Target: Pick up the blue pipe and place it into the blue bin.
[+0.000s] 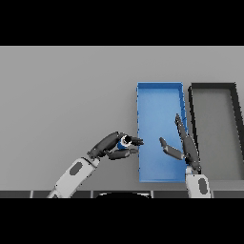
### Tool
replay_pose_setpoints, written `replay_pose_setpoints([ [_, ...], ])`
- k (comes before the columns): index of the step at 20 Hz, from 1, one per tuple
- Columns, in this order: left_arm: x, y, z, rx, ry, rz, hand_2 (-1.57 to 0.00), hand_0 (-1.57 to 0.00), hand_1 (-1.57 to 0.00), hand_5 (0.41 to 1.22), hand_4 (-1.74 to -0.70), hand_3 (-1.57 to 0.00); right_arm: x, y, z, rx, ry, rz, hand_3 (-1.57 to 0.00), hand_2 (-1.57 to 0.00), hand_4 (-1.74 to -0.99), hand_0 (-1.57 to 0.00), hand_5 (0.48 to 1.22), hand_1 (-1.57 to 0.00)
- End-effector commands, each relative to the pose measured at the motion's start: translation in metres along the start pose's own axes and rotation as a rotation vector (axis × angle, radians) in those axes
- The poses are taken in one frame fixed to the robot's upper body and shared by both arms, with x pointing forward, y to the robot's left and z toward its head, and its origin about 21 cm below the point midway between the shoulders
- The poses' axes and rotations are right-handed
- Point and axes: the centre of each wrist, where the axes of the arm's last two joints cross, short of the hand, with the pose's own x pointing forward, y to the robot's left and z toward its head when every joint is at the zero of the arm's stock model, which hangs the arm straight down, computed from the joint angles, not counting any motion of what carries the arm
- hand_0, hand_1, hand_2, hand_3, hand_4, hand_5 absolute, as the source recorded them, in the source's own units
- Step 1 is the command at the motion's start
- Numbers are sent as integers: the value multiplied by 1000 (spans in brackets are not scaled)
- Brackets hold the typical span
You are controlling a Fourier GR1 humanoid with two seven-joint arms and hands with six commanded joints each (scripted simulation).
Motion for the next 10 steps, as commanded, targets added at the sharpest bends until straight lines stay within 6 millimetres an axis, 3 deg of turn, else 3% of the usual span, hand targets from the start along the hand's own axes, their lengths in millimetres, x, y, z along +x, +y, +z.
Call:
replay_pose_setpoints([
  [1, 0, 1, 1, 2, -2, -2, -1570, -1570, -1570, 1220, -1741, -1495, 4, -4, -1, 30, -41, -43, 1, 1, -1196, 1, 622, 1],
  [5, 0, -1, -2, -8, 10, -1, -1571, -1571, -1571, 1221, -1741, -1495, 46, -32, -11, 251, -166, -183, 1, 1, -1256, 1, 558, 1],
  [7, -1, 1, 0, -4, 6, -10, -1571, -1571, -1571, 1221, -1741, -1493, 73, -33, -20, 390, -188, -164, 1, 1, -1303, 1, 515, 1],
  [10, -1, 4, -2, -1, -6, -29, -1571, -1571, -1571, 1221, -1741, -1488, 106, -25, -29, 551, -203, -127, 1, 1, -1314, 1, 500, 1],
])
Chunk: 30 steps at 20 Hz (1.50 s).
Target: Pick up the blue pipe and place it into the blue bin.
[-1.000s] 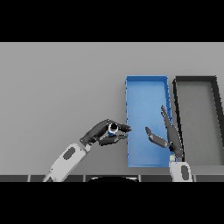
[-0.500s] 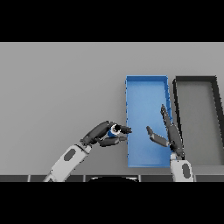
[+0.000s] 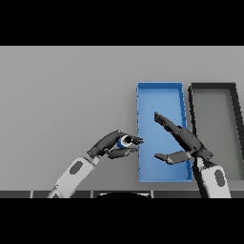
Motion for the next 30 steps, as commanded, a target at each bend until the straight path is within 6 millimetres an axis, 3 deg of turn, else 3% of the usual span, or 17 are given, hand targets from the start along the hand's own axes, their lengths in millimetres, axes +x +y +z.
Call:
replay_pose_setpoints([
  [1, 1, -2, 2, -4, -5, 4, -1571, -1571, -1571, 1221, -1741, -1487, 5, 3, -7, 42, 17, 5, 1, 1, -1306, 1, 502, 1],
  [5, 5, -4, 2, -18, -3, -2, -1571, -1571, -1571, 1221, -1741, -1484, 18, 14, -39, 187, 3, 76, 1, 1, -1306, 1, 521, 1],
  [8, 3, -3, 2, -22, -2, 7, -1571, -1571, -1571, 1221, -1741, -1488, 21, 25, -55, 273, 4, 90, 1, 1, -1253, 1, 529, 1],
  [15, 0, -1, 4, -50, -18, -4, -1571, -1571, -1571, 1221, -1741, -1538, 26, 48, -99, 386, 2, 101, 1, 1, -1219, 1, 511, 1],
  [17, 1, -2, 3, -57, -6, -1, -1571, -1571, -1571, 1221, -1737, -1535, 28, 47, -111, 409, -1, 99, -2, -29, -1222, 1, 506, -12],
  [18, 2, 3, 4, -58, -11, 17, -1571, -1571, -1571, 1221, -1736, -1484, 29, 47, -120, 422, 4, 103, -46, -102, -1245, -53, 506, -84],
  [20, 2, 8, 5, -89, 59, -91, -1063, -1182, -1078, 1221, -1682, -1030, 29, 51, -130, 461, 5, 112, -296, -379, -1335, -345, 507, -375],
  [22, 3, 6, 5, -120, 153, -118, -680, -818, -706, 1221, -1480, -659, 29, 56, -136, 499, -1, 126, -635, -739, -1430, -718, 522, -699],
  [23, 4, 4, 4, -103, 127, -97, -686, -776, -706, 1221, -1533, -583, 28, 59, -139, 511, -27, 102, -768, -905, -1486, -888, 550, -873],
  [25, 4, 5, 3, -62, 104, -78, -969, -1063, -1017, 1221, -1607, -939, 26, 61, -138, 555, -42, 34, -957, -1145, -1562, -1134, 666, -1124],
  [28, 3, 0, 3, -50, 60, 8, -1186, -1311, -1287, 1221, -1673, -1247, 23, 66, -139, 557, -83, -37, -1257, -1353, -1469, -1347, 905, -1342],
  [30, 3, -1, 1, -48, 41, 31, -1310, -1404, -1390, 1221, -1697, -1364, 23, 64, -138, 545, -136, 8, -1370, -1431, -1441, -1428, 1019, -1425],
])
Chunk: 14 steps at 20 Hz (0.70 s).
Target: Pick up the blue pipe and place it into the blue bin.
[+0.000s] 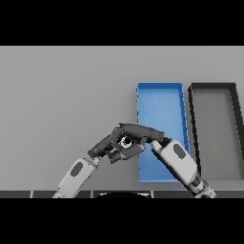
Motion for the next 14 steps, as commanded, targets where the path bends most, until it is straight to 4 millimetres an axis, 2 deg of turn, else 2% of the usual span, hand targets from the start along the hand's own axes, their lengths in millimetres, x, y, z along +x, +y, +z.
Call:
replay_pose_setpoints([
  [1, 0, 3, -1, 2, 5, -4, -1348, -1438, -1426, 1221, -1706, -1405, 0, 0, 0, 2, 17, 38, -1410, -1459, -1447, -1456, 1059, -1454],
  [5, 1, 6, 3, 9, 5, 8, -1388, -1516, -1512, 1221, -1727, -1503, 0, 1, 5, -4, 14, 17, -1505, -1525, -1475, -1524, 1155, -1523],
  [6, 2, 7, 4, 9, -22, -11, -1221, -1435, -1354, 1221, -1648, -1333, 4, 1, 2, -13, 14, 6, -1518, -1534, -1480, -1533, 1168, -1533],
  [8, 0, 12, 5, -26, -14, -102, -781, -925, -866, 1221, -1415, -853, 4, 1, 2, -18, 41, -21, -1537, -1548, -1487, -1547, 1187, -1546],
  [10, -3, 12, 9, -89, 4, -167, -500, -592, -554, 1221, -1216, -546, 2, 4, 2, -14, 49, -15, -1549, -1556, -1490, -1556, 1199, -1555],
  [11, -3, 11, 10, -95, -13, -185, -399, -473, -443, 1187, -1143, -436, 4, 5, 3, -11, 42, -13, -1554, -1559, -1491, -1559, 1204, -1558],
  [14, -7, 13, 6, -77, 7, -217, -204, -242, -226, 930, -999, -223, 6, 5, 0, -11, 25, -21, -1562, -1565, -1494, -1565, 1212, -1565],
])
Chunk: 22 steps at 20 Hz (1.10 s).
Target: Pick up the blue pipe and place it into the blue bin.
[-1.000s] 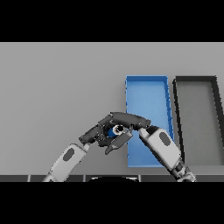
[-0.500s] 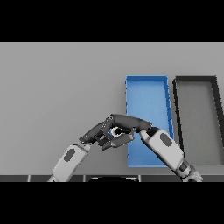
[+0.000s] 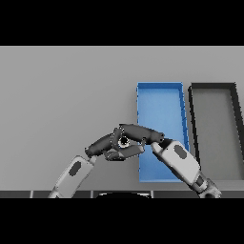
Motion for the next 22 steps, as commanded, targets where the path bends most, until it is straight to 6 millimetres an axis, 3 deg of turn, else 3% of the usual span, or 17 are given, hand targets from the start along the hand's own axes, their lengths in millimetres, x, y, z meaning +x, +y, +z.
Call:
replay_pose_setpoints([
  [1, 0, 2, 0, 5, 10, -3, -163, -193, -181, 849, -968, -178, 1, 2, 0, -4, -10, 4, -1564, -1566, -1495, -1566, 1214, -1566],
  [3, 3, 4, -1, 13, 16, -16, -104, -123, -115, 735, -915, -114, -1, 2, 2, -3, 0, 21, -1566, -1568, -1496, -1568, 1216, -1568],
  [6, 4, 3, 2, 14, 28, -1, -53, -63, -59, 638, -887, -58, -2, 3, 1, 1, 13, 38, -1569, -1569, -1493, -1569, 1219, -1569],
  [9, 1, 6, 3, 20, 60, 35, -27, -32, -30, 587, -889, -29, -6, 4, 0, 0, 8, 18, -1570, -1570, -1490, -1570, 1220, -1570],
  [13, -2, 2, 2, 27, 93, 43, -10, -12, -12, 555, -896, -11, 7, -4, 0, -37, -3, -40, -1571, -1571, -1490, -1571, 1221, -1571],
  [14, -4, 2, 0, 30, 106, 48, -8, -10, -9, 548, -901, -9, 12, -5, -1, -35, -11, -76, -1571, -1571, -1491, -1571, 1221, -1571],
  [18, -1, 2, 5, 22, 114, 56, -3, -3, -3, 514, -915, -3, 39, -24, 6, -49, -9, -161, -1571, -1571, -1639, -1571, 1221, -1571],
  [22, 1, 2, 0, 11, 130, 67, -1, -1, -1, 503, -919, -1, 92, -51, 4, -85, -87, -238, -1571, -1571, -1699, -1571, 1154, -1571],
])
